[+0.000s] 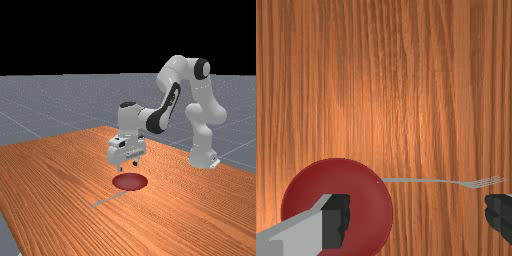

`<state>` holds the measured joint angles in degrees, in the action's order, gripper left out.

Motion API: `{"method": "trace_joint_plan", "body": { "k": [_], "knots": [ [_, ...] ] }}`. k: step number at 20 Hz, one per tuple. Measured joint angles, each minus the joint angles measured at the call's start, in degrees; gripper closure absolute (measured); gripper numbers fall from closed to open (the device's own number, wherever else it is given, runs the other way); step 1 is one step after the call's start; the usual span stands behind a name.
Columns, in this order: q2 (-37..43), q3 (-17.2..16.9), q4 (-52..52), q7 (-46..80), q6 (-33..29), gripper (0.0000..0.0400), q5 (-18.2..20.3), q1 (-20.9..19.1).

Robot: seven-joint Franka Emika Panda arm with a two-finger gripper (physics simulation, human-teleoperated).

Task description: Put the fork on the plate

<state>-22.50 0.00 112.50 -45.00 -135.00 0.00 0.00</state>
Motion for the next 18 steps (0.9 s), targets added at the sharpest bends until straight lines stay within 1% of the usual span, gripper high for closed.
{"method": "trace_joint_plan", "body": {
  "k": [1,2,3,4,5,6,7,8,9,10,11,13,14,16,18],
  "knots": [
    [0.0,0.0,0.0,0.0,0.0,0.0151,0.0,0.0],
    [0.0,0.0,0.0,0.0,0.0,0.0242,0.0,0.0],
    [0.13,-0.2,0.13,1.12,0.15,0.0147,0.16,0.13],
    [0.23,-0.34,0.2,1.79,0.25,0.0089,0.26,0.18],
    [0.3,-0.43,0.25,2.2,0.3,0.0054,0.31,0.2],
    [0.34,-0.49,0.27,2.45,0.34,0.0033,0.34,0.21],
    [4.7,-2.44,5.46,11.13,1.65,0.0176,0.37,0.92],
    [7.98,-4.43,8.04,20.1,3.44,0.0263,0.69,0.94],
    [9.84,-6.11,9.14,29.6,5.04,0.0316,1.26,0.91],
    [10.73,-7.44,9.56,39.52,6.43,0.0349,2.1,1.06],
    [11.01,-8.5,9.54,49.7,7.89,0.0368,3.16,1.43],
    [10.79,-10.08,8.94,68.17,10.35,0.0388,5.97,2.31],
    [10.68,-10.48,8.77,73.08,11.0,0.0393,7.04,2.46],
    [10.19,-10.82,8.28,77.75,12.43,0.0397,8.17,2.55],
    [6.4,-10.62,3.01,79.53,13.61,0.0399,9.12,2.44]
  ]
}}
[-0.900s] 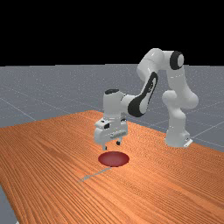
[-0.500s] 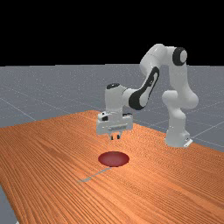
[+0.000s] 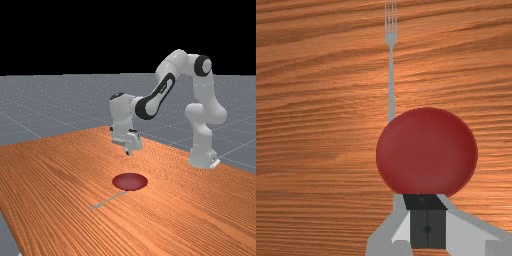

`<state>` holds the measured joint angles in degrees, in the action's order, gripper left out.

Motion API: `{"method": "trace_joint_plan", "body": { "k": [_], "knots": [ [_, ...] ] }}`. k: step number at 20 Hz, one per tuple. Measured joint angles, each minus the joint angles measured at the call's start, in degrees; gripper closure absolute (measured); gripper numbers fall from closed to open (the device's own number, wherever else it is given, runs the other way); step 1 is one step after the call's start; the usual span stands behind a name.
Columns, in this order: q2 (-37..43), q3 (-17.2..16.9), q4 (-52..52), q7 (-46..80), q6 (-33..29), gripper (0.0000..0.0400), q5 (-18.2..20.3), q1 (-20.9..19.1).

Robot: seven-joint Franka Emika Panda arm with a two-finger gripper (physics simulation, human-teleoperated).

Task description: Put the fork on the plate

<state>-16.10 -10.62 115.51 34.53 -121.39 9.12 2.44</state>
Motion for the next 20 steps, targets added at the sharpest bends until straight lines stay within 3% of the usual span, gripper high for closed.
{"method": "trace_joint_plan", "body": {
  "k": [5,6,7,9,11,14,16,17,18,19,20],
  "knots": [
    [-11.57,0.93,-14.19,1.21,-1.98,0.04,0.97,0.03],
    [-13.91,1.01,-16.18,1.39,-3.71,0.0243,1.23,-0.09],
    [-16.04,1.27,-17.41,1.83,-5.79,0.0148,2.18,-0.34],
    [-21.58,2.26,-19.95,2.72,-10.24,0.0054,4.45,-0.91],
    [-27.77,3.11,-24.15,3.2,-12.07,0.002,5.56,-1.35],
    [-36.89,2.82,-31.02,4.06,-12.23,0.0004,4.51,-1.01],
    [-39.46,1.25,-34.18,5.84,-11.57,0.005,2.4,0.16],
    [-40.65,0.75,-36.37,6.27,-10.66,0.0054,1.61,0.66],
    [-41.5,0.54,-37.99,6.26,-9.93,0.0077,1.12,1.06],
    [-42.02,0.55,-39.01,6.35,-9.46,0.0161,0.96,1.39],
    [-42.33,0.58,-39.6,6.47,-9.2,0.0214,0.87,1.69]
  ]
}}
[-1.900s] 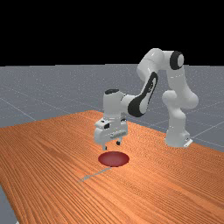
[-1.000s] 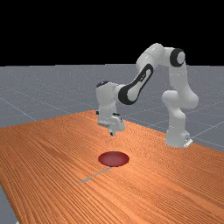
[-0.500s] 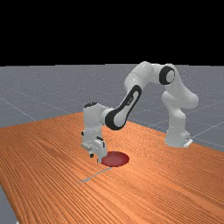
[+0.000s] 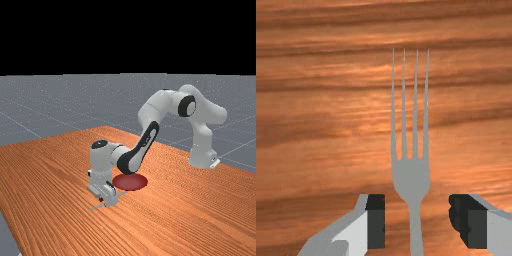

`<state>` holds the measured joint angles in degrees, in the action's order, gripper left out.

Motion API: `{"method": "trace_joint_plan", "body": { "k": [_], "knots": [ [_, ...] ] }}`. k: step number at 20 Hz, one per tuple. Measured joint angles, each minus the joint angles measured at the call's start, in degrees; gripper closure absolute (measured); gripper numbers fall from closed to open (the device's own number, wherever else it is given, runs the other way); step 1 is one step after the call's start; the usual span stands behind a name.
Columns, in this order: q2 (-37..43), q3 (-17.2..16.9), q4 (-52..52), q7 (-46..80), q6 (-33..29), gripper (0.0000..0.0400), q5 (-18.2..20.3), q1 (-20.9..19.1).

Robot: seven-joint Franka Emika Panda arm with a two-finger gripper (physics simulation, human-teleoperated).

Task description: Put the fork on the plate

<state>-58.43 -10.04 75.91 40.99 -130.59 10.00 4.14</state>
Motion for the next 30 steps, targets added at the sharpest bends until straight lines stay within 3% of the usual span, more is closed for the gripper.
{"method": "trace_joint_plan", "body": {
  "k": [2,6,11,17,20,25,30],
  "knots": [
    [-0.32,-0.14,-0.56,0.75,0.11,0.0263,0.07,0.37],
    [-0.49,-0.29,-0.95,2.83,0.62,0.0304,0.73,0.79],
    [0.55,0.06,-0.35,3.55,1.35,0.0302,1.3,1.08],
    [11.56,0.65,3.53,3.68,6.03,0.0302,3.45,0.08],
    [18.97,-0.54,11.56,4.09,6.42,0.0303,2.81,0.65],
    [32.81,-0.22,35.84,-3.68,5.72,0.0302,6.78,-2.57],
    [35.91,-3.2,48.81,-6.1,-2.94,0.0302,6.45,-4.82]
  ]
}}
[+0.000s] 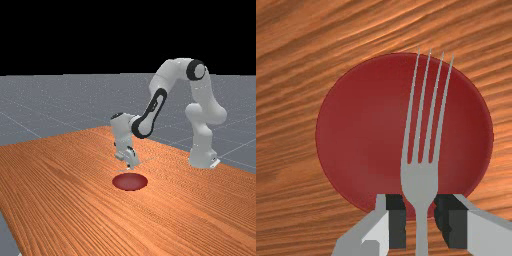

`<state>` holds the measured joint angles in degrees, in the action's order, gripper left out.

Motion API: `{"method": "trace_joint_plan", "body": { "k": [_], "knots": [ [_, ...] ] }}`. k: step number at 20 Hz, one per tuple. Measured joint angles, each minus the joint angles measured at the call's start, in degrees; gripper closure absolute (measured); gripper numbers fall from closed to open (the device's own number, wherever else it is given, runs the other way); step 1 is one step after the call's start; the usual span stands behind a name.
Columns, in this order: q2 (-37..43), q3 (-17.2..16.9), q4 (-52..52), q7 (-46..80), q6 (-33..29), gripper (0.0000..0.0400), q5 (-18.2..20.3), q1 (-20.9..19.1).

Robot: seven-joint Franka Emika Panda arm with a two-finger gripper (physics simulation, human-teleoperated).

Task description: Put the fork on the plate

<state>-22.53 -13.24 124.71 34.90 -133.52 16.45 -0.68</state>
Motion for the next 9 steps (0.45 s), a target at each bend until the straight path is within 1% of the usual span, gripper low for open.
{"method": "trace_joint_plan", "body": {
  "k": [4,9],
  "knots": [
    [-3.59,-1.11,-1.02,-0.74,-2.37,0.0302,-0.55,-1.43],
    [-5.61,-1.14,-1.25,-0.96,-2.72,0.0302,-1.05,-1.47]
  ]
}}
